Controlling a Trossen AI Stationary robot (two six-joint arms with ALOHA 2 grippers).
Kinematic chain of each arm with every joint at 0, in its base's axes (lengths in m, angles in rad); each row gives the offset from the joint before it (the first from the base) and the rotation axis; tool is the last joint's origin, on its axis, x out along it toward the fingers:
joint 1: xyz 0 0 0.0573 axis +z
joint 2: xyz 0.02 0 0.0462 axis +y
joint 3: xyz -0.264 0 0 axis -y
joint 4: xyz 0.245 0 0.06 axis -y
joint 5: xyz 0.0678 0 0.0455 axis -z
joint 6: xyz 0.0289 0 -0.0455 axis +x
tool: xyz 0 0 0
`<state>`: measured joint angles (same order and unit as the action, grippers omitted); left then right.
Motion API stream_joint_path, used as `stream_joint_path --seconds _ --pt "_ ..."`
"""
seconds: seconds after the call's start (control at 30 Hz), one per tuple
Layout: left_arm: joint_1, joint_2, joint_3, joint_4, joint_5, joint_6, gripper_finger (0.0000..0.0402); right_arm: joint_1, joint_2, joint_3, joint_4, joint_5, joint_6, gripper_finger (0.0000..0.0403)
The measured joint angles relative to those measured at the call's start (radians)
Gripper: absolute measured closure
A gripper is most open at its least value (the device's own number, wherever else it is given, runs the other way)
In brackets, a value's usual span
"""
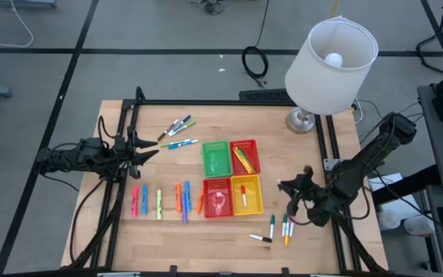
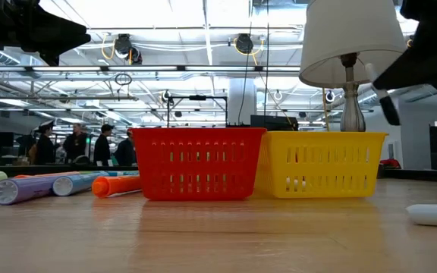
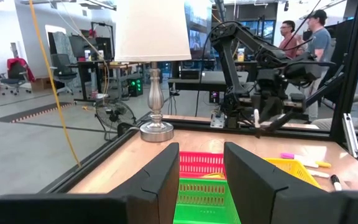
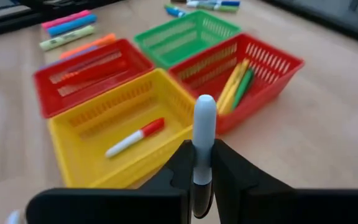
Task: Pick & Place Markers
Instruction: Put the small black highlighter pen into the yellow bin
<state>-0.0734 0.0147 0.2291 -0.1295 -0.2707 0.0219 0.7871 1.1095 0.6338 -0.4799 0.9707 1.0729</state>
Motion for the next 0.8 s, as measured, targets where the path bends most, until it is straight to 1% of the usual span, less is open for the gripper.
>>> stream_joint_path --seconds 0.07,0.17,0.3,0.37,0.4,0.5,0.63,0.73,0.8 --pt "0.000 0.000 0.000 0.000 0.000 0.000 0.0268 -0.029 0.000 -0.005 0.035 0.002 -0.059 0.0377" --pt "0.000 0.000 0.000 0.000 0.000 0.000 0.0268 -0.079 0.000 -0.045 0.205 -0.033 -0.219 0.0376" --pt "0.000 0.000 0.000 0.000 0.000 0.000 0.0268 -0.161 0.000 -0.126 0.590 -0.193 -0.526 0.0376" --pt "0.000 0.000 0.000 0.000 0.000 0.000 0.0268 -0.199 0.000 -0.156 0.722 -0.251 -0.658 0.0377" --pt "0.000 0.000 0.000 0.000 0.000 0.000 0.0268 -0.216 -0.004 -0.163 0.761 -0.274 -0.716 0.0377" --pt "0.000 0.000 0.000 0.000 0.000 0.000 0.0268 -0.254 -0.045 -0.164 0.775 -0.350 -0.850 0.0375" --pt "0.000 0.000 0.000 0.000 0.000 0.000 0.0268 -0.276 -0.154 -0.165 0.705 -0.418 -0.977 0.0376" --pt "0.000 0.000 0.000 0.000 0.000 0.000 0.0268 -0.280 -0.271 -0.181 0.625 -0.416 -1.009 0.0376" --pt "0.000 0.000 0.000 0.000 0.000 0.000 0.0268 -0.285 -0.356 -0.229 0.632 -0.385 -1.036 0.0376"
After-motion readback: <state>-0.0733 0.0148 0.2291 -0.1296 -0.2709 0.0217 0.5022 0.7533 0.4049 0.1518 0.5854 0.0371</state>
